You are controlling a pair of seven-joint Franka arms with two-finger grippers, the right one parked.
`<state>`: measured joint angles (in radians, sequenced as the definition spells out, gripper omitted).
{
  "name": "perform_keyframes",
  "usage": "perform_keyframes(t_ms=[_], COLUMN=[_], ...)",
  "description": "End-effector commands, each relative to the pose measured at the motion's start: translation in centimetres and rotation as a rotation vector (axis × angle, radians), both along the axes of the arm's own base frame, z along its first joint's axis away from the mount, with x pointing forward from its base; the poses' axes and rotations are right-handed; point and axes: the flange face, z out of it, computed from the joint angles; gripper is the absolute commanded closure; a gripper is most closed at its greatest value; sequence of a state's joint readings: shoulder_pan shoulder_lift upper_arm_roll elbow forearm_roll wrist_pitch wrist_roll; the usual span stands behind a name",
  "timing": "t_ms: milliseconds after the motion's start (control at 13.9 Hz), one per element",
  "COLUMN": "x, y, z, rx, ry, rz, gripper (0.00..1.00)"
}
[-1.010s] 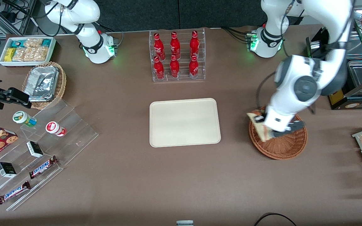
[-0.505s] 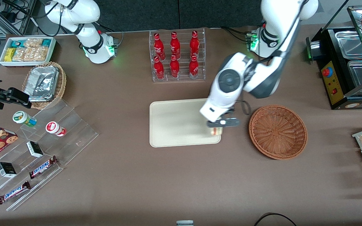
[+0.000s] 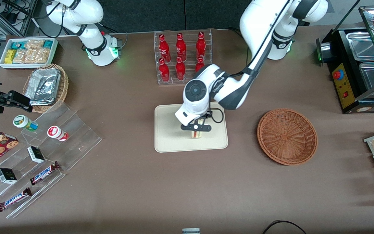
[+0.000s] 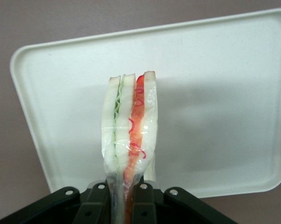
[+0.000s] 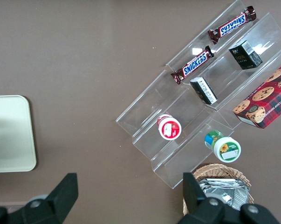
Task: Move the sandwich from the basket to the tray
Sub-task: 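Lower the sandwich onto the tray and open the left gripper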
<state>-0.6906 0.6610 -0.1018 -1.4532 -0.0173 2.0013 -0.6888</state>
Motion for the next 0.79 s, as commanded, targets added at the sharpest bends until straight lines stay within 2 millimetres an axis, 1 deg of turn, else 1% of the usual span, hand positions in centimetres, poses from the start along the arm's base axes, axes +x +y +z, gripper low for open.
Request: perform_keyframes(t_ms=[0,72,216,433,505,649,722], x=[0.2,-0.2,-0.1,-0.1,-0.5,-0.6,-0.6], y=[-1.9,-2.4,-2.6,-2.7,-3.1,-3.2,-3.1], z=[-1.8,-2.7,-4.0,-5.1,-5.2,-5.3,-5.3], rx=[-0.021,-0.022,-0.022,-0.012,-0.013,-0.015,-0.013], ry=[-0.026,-0.031,-0.041,-0.040,-0.043,-0.050,-0.052], rz=[0.014,0.017,0.035,0.076,0.079,0.080,0.078], gripper=[1.00,1.00,1.00,1.00,1.00,1.00,0.52])
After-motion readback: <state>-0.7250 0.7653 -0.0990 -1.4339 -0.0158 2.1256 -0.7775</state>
